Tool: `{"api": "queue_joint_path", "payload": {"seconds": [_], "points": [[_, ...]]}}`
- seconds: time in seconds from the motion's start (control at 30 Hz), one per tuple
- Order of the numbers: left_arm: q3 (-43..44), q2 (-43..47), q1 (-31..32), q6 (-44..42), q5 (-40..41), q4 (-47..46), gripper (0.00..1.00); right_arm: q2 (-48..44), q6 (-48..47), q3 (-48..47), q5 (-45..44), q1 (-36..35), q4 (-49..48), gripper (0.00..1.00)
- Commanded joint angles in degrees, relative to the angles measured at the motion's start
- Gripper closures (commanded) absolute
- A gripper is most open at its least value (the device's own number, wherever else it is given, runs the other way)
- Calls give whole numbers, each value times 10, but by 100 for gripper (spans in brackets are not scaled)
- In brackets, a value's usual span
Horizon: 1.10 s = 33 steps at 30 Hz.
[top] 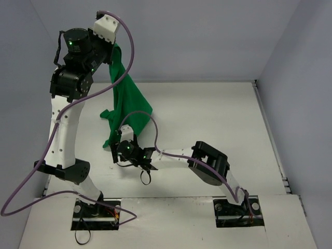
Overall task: Fold and stack the t-shirts
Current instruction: Flatten out the tshirt
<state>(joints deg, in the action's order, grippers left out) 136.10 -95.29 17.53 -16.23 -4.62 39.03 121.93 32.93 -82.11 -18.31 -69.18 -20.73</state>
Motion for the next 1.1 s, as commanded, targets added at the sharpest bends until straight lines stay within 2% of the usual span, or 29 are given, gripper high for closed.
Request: {"api": "queue_joint_path", "payload": {"seconds": [0.0, 0.13, 0.3, 0.73, 1.07], "points": [[2, 32, -5, 6, -9, -69, 100, -49, -6, -22, -23, -21, -14, 29], [-5, 34, -6, 8, -10, -70, 100, -47, -7, -42, -17, -21, 0, 30], [-4, 34, -6, 10, -18, -72, 100, -58, -10, -48, -31, -29, 3, 26], [10, 35, -6, 19, -21, -70, 100, 48, 36, -154, 12, 12, 4, 27], [12, 35, -6, 19, -26, -71, 100, 92, 62, -198, 36, 30, 3, 28]]}}
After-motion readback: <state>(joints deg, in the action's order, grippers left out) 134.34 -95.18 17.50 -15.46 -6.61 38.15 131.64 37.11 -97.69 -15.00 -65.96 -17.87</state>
